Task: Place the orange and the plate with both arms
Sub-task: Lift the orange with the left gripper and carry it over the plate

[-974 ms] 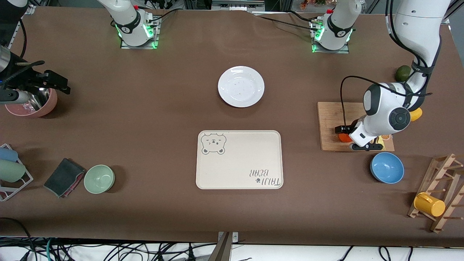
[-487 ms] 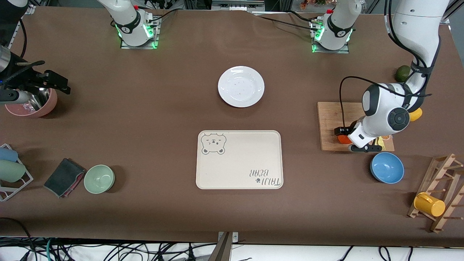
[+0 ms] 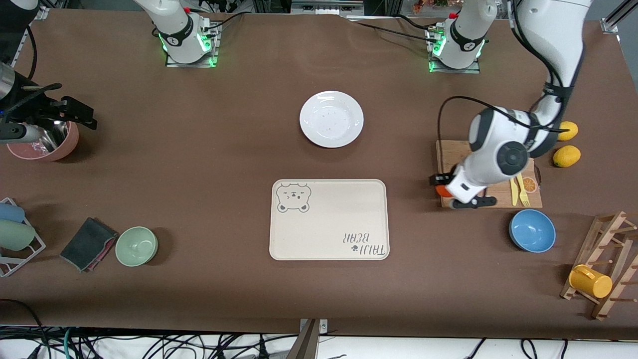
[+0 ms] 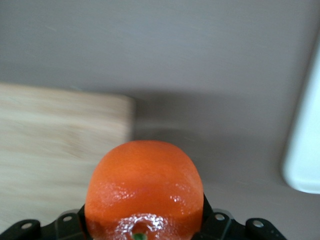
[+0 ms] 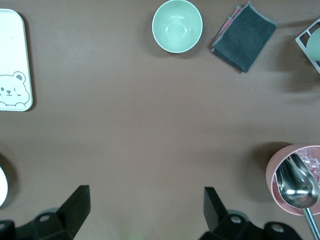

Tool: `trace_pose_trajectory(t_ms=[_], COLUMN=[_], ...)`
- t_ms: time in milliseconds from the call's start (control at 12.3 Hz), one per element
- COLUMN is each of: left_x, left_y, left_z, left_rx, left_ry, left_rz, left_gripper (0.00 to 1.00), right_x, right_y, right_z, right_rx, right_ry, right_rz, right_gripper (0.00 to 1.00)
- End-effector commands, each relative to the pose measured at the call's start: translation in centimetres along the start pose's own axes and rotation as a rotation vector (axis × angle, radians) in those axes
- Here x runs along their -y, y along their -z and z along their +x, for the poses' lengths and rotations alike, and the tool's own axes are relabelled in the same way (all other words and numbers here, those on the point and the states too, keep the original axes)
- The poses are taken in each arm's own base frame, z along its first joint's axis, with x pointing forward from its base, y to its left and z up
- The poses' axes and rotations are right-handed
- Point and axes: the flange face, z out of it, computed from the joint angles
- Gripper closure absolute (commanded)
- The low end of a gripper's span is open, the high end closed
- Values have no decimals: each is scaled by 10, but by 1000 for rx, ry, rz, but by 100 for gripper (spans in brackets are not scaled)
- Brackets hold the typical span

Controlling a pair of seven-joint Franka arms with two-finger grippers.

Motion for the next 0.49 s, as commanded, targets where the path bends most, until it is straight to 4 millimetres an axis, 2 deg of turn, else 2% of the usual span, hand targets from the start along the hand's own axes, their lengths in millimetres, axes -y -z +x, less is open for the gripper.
trace_pose_trajectory(t_ms=[0, 244, 406], left_x=[-58, -128, -168], left_y=[13, 10, 3], left_z=[-34, -83, -118], left_rx=[24, 62, 90], left_ry=[79, 112, 105], left_rz=[-27, -37, -40], left_gripper=[46, 46, 46], right_x=[1, 1, 0], right_y=[1, 1, 1], right_z=[-6, -6, -7], right_rx=[4, 5, 8], right_ry=[2, 2, 0], right_rz=[15, 15, 15], right_gripper=[0, 0, 0])
